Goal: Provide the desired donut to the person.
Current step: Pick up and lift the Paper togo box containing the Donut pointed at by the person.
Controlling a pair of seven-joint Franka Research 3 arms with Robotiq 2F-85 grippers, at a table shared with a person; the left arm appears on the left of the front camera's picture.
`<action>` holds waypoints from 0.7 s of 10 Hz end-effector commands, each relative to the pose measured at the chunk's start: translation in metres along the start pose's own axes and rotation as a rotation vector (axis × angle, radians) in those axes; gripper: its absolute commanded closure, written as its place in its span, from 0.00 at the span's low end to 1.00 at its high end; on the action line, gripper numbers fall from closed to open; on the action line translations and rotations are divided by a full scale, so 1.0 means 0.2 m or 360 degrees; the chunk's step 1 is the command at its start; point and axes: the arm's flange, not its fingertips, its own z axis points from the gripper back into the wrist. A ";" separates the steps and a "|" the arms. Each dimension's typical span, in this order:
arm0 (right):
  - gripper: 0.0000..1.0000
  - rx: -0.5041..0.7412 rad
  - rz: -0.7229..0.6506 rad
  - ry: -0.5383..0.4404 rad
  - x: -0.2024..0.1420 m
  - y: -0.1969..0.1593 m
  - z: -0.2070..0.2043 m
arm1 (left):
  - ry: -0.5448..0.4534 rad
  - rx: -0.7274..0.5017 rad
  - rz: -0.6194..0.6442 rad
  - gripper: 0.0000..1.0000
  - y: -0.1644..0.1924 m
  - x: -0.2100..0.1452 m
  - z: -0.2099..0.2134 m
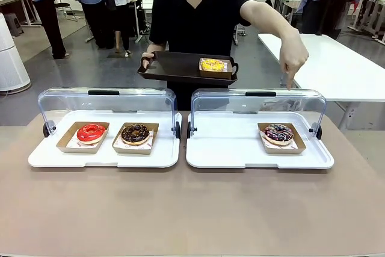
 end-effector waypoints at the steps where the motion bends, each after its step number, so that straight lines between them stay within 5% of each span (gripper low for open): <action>1: 0.00 -0.0004 -0.0003 -0.0007 0.00 0.00 0.00 | 0.0008 -0.0009 -0.0016 0.00 0.00 0.00 0.01; 6: 0.00 0.0000 0.0000 0.0000 0.00 0.00 0.00 | 0.0008 -0.0009 -0.0016 0.00 0.00 0.00 0.01; 7: 0.00 0.0129 0.0186 0.0157 0.09 0.05 -0.05 | 0.0008 -0.0009 -0.0016 0.00 0.00 0.00 0.01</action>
